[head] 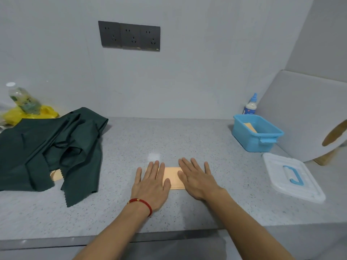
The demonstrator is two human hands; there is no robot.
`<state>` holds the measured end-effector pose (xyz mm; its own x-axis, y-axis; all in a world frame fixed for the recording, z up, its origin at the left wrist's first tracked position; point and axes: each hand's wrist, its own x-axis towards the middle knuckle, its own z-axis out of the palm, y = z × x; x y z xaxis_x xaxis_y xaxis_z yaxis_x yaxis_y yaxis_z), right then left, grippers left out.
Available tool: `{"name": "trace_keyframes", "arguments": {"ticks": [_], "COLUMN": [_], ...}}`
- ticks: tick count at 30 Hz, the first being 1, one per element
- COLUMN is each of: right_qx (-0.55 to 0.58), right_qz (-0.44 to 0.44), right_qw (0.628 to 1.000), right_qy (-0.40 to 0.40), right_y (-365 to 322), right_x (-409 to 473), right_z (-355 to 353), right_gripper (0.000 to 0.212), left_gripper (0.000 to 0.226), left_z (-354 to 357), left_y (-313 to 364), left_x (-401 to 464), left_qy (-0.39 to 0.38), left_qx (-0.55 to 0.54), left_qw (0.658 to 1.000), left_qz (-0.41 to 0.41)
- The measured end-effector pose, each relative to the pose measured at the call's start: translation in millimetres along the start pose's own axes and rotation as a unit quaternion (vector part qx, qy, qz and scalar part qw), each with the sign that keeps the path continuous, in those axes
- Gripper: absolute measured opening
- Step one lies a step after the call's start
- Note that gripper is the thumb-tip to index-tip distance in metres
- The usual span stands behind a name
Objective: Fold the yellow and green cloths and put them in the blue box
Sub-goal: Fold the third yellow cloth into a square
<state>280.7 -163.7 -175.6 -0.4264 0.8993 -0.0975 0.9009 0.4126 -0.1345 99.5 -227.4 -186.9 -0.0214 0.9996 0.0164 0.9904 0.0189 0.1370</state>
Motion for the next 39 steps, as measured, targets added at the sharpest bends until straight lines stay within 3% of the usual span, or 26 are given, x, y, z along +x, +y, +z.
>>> {"name": "trace_keyframes", "arguments": {"ticks": [6, 12, 20, 24, 28, 35, 39], "right_qx": [0.01, 0.045, 0.148, 0.181, 0.253, 0.469, 0.499], "right_qz": [0.03, 0.023, 0.01, -0.02, -0.015, 0.057, 0.122], "right_qw": [0.999, 0.998, 0.976, 0.957, 0.939, 0.822, 0.742], "right_qy": [-0.019, 0.038, 0.157, 0.225, 0.233, 0.319, 0.43], "right_y": [30.6, 27.7, 27.4, 27.8, 26.8, 43.4, 79.2], "right_x": [-10.0, -15.0, -23.1, -28.2, -34.5, -39.6, -39.2], "right_z": [-3.6, 4.4, 5.1, 2.3, 1.7, -17.1, -42.7], "right_gripper": [0.058, 0.059, 0.029, 0.024, 0.022, 0.041, 0.026], "left_gripper": [0.058, 0.062, 0.052, 0.053, 0.064, 0.069, 0.059], "left_z": [-11.8, -48.6, -63.2, -60.5, -63.5, -79.7, -98.5], "left_y": [-28.7, -58.0, -42.6, -42.4, -44.5, -13.5, 53.6], "left_x": [-3.3, 4.5, 6.4, -1.2, -5.9, 42.4, 102.2], "left_qy": [-0.074, -0.18, -0.088, -0.062, -0.049, 0.031, 0.077], "left_qx": [-0.032, -0.071, -0.098, -0.19, -0.275, -0.419, -0.443], "left_qw": [0.997, 0.98, 0.99, 0.979, 0.959, 0.906, 0.888], "left_qz": [0.009, 0.038, 0.044, 0.038, 0.04, 0.05, 0.094]}}
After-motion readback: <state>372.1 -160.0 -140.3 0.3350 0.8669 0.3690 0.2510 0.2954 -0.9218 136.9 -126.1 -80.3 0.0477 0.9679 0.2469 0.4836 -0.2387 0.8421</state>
